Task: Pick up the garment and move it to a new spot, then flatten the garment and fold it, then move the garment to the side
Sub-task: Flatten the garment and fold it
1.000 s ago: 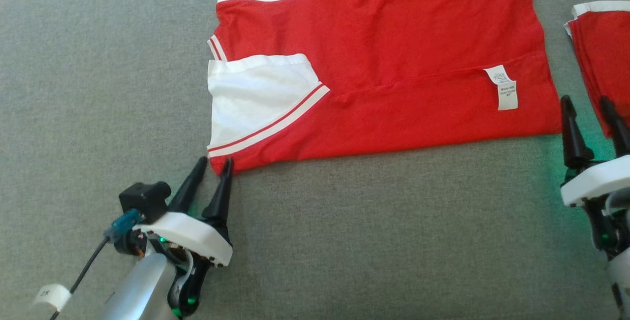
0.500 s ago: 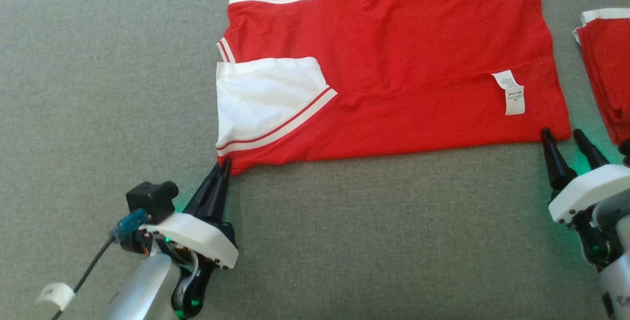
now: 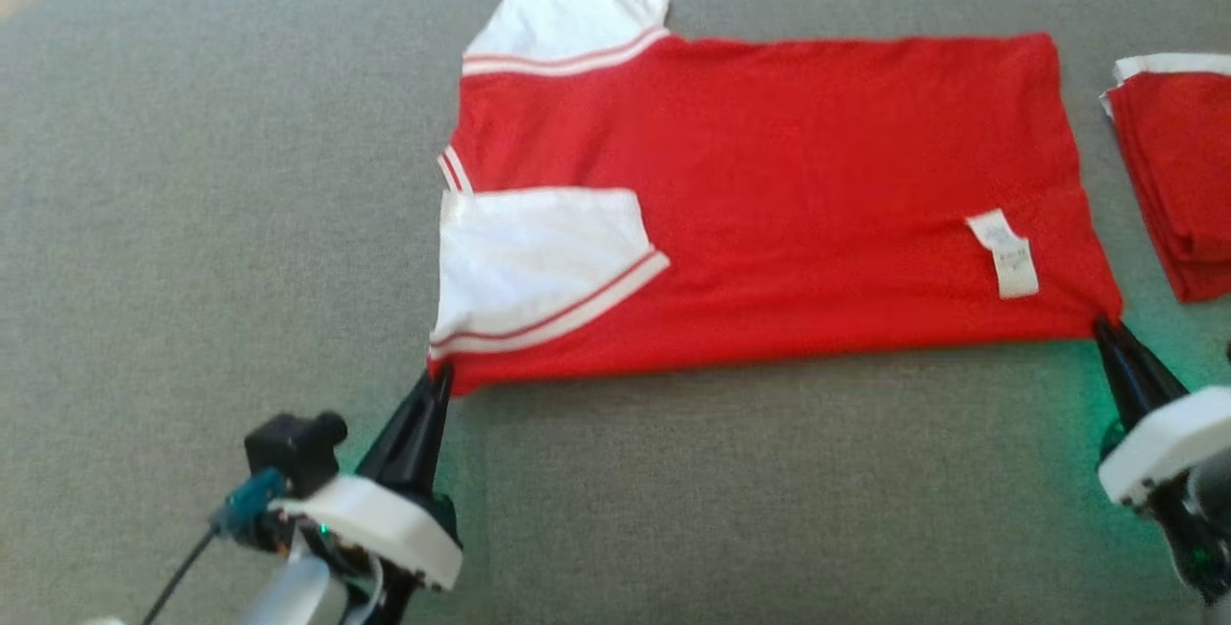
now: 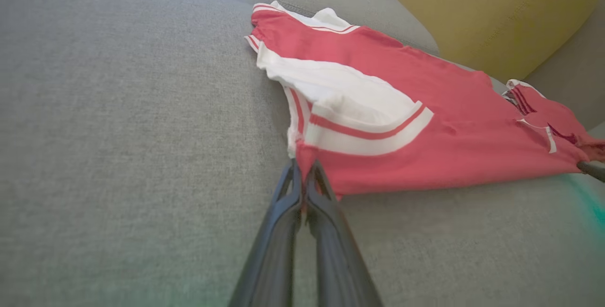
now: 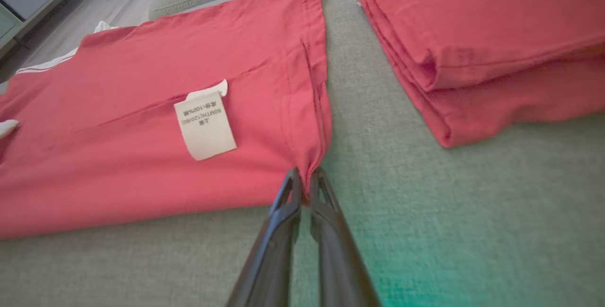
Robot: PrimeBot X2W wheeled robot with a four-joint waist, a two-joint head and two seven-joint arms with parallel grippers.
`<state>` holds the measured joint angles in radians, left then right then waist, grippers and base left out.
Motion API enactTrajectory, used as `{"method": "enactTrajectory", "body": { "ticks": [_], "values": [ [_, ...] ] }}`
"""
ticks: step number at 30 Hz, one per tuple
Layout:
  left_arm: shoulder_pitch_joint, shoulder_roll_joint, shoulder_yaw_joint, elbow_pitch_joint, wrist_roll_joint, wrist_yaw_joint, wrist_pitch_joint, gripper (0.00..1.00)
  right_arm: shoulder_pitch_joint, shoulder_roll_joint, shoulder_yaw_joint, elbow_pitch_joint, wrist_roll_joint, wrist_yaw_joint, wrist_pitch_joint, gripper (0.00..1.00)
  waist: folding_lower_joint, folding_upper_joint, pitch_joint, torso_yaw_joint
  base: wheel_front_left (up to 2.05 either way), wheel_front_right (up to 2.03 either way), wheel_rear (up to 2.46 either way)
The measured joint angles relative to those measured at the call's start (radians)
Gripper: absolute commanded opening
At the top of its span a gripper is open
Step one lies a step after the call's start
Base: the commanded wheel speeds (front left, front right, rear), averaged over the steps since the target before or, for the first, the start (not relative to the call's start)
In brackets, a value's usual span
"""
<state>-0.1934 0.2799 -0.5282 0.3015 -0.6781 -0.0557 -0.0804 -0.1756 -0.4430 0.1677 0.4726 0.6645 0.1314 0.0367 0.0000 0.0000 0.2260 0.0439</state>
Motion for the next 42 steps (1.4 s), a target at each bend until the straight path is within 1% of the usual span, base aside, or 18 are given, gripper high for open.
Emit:
{"method": "enactTrajectory", "body": {
  "ticks": [7, 10, 14, 19, 21, 22, 23, 24, 26, 27, 28, 29, 32, 35, 37, 39, 42],
  "values": [
    [0.135, 0.031, -0.015, -0.113, -0.009, 0.051, 0.019, 0.00, 0.123, -0.050, -0.015, -0.071, 0.038, 0.000, 0.008, 0.00, -0.0001, 0.0000, -0.047, 0.010, 0.00, 0.00, 0.00],
    [0.199, 0.032, -0.025, -0.160, -0.022, 0.070, 0.041, 0.00, 0.186, -0.065, -0.030, -0.100, 0.043, 0.000, 0.014, 0.00, 0.0000, 0.0000, -0.061, 0.017, 0.00, 0.00, 0.00],
    [0.248, 0.034, -0.037, -0.190, -0.028, 0.091, 0.061, 0.00, 0.269, -0.067, -0.056, -0.142, 0.040, 0.000, 0.016, 0.00, -0.0001, 0.0000, -0.074, 0.024, 0.00, 0.00, 0.00],
    [0.262, 0.034, -0.054, -0.197, -0.035, 0.100, 0.078, 0.00, 0.325, -0.060, -0.082, -0.177, 0.011, 0.000, 0.033, 0.00, 0.0000, 0.0000, -0.086, 0.019, 0.00, 0.00, 0.00],
    [0.262, 0.037, -0.061, -0.193, -0.038, 0.099, 0.102, 0.00, 0.333, -0.045, -0.100, -0.183, -0.006, 0.000, 0.039, 0.00, 0.0000, 0.0000, -0.091, 0.014, 0.00, 0.00, 0.00],
    [0.262, 0.038, -0.065, -0.189, -0.044, 0.099, 0.111, 0.00, 0.333, -0.037, -0.109, -0.184, -0.019, 0.000, 0.043, 0.24, -0.0001, 0.0000, -0.093, 0.012, 0.00, 0.00, 0.00],
    [0.262, 0.038, -0.067, -0.186, -0.045, 0.100, 0.116, 0.01, 0.333, -0.032, -0.117, -0.186, -0.030, 0.000, 0.044, 0.85, 0.0000, 0.0000, -0.095, 0.009, 0.00, 0.00, 0.00],
    [0.262, 0.039, -0.069, -0.182, -0.045, 0.100, 0.120, 0.14, 0.333, -0.025, -0.129, -0.188, -0.044, 0.000, 0.042, 1.00, 0.0000, 0.0000, -0.097, 0.007, 0.00, 0.00, 0.00],
    [0.261, 0.039, -0.077, -0.172, -0.051, 0.099, 0.142, 0.37, 0.333, -0.010, -0.152, -0.198, -0.071, 0.000, 0.041, 1.00, 0.0000, 0.0000, -0.100, 0.002, 0.00, 0.00, 0.00],
    [0.261, 0.039, -0.081, -0.170, -0.058, 0.098, 0.154, 0.55, 0.333, -0.006, -0.157, -0.205, -0.080, 0.000, 0.034, 1.00, 0.0000, 0.0000, -0.101, 0.000, 0.00, 0.00, 0.00],
    [0.259, 0.039, -0.084, -0.170, -0.063, 0.098, 0.166, 0.92, 0.333, -0.002, -0.162, -0.214, -0.088, 0.000, 0.030, 1.00, 0.0000, 0.0000, -0.102, -0.004, 0.00, 0.00, 0.00],
    [0.257, 0.040, -0.084, -0.171, -0.063, 0.098, 0.176, 1.00, 0.333, 0.000, -0.167, -0.224, -0.099, 0.000, 0.023, 1.00, 0.0000, 0.0000, -0.102, -0.007, 0.00, 0.00, 0.00],
    [0.231, 0.051, -0.082, -0.184, -0.063, 0.097, 0.190, 1.00, 0.332, 0.004, -0.178, -0.251, -0.129, 0.000, 0.012, 1.00, -0.0001, 0.0000, -0.096, -0.015, 0.00, 0.00, 0.00],
    [0.150, 0.077, -0.057, -0.214, -0.057, 0.090, 0.205, 1.00, 0.327, 0.022, -0.182, -0.277, -0.146, 0.000, 0.007, 1.00, 0.0000, 0.0000, -0.076, -0.022, 0.00, 0.00, 0.00],
    [0.055, 0.101, -0.043, -0.229, -0.034, 0.089, 0.224, 1.00, 0.316, 0.033, -0.180, -0.291, -0.160, 0.000, 0.006, 1.00, 0.0001, 0.0000, -0.055, -0.028, 0.00, 0.00, 0.00],
    [-0.062, 0.116, -0.023, -0.239, -0.017, 0.071, 0.252, 1.00, 0.288, 0.042, -0.176, -0.306, -0.172, 0.000, 0.006, 1.00, 0.0002, 0.0000, -0.028, -0.034, 0.00, 0.00, 0.00],
    [-0.260, 0.120, -0.013, -0.221, -0.011, 0.037, 0.310, 1.00, 0.231, 0.052, -0.162, -0.328, -0.182, 0.000, 0.006, 1.00, 0.0003, 0.0000, 0.014, -0.046, 0.00, 0.00, 0.00]
  ]
}}
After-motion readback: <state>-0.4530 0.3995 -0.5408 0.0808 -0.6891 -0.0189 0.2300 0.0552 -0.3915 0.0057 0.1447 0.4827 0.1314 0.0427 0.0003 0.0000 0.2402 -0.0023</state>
